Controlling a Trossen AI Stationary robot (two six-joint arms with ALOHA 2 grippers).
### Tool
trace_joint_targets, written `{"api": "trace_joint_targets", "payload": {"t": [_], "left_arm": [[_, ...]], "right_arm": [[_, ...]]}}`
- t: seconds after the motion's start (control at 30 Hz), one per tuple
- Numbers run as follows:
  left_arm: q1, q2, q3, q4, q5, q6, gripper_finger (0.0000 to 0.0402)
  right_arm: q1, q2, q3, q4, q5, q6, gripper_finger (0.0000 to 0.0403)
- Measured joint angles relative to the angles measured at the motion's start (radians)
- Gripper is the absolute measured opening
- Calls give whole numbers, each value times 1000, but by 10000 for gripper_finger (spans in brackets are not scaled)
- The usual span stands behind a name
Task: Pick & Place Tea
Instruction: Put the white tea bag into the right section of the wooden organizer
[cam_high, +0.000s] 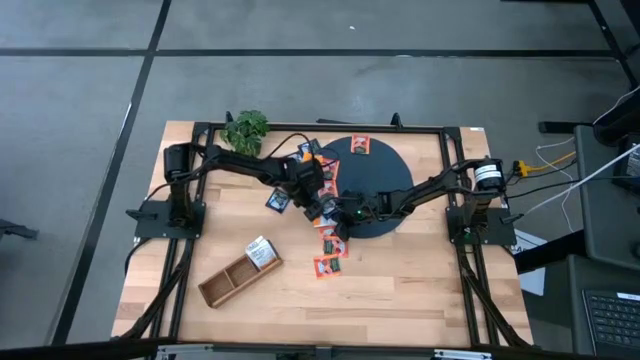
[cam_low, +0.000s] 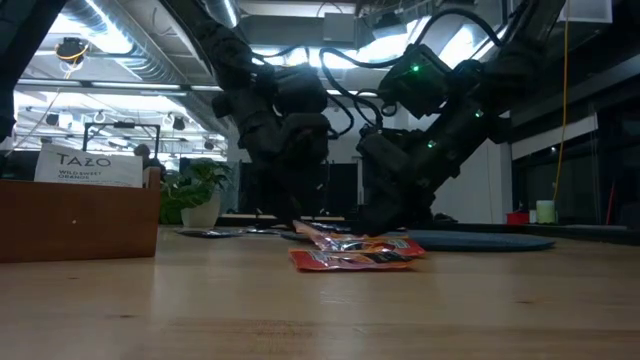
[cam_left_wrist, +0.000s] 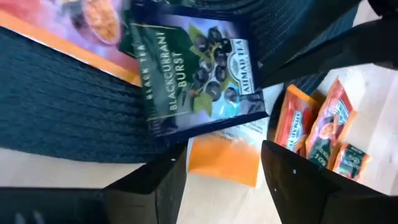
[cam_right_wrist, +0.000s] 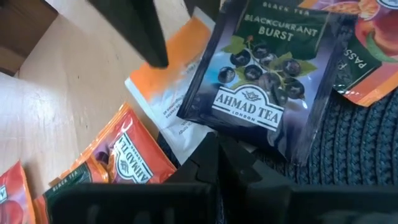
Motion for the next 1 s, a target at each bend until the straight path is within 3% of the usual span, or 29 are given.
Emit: {"api": "trace_joint_targets", "payload": {"t": [0.3, 0.73, 1.0], "left_arm": [[-10, 18, 0, -5, -5, -2, 165], [-10, 17, 0, -20, 15, 55, 14], [-8, -27, 1, -64, 12, 100, 9]], "right_arm": [[0, 0, 0, 10, 1, -3, 8], [0, 0, 1, 18, 24, -3, 8], [-1, -4, 1, 38, -2, -47, 22]]}}
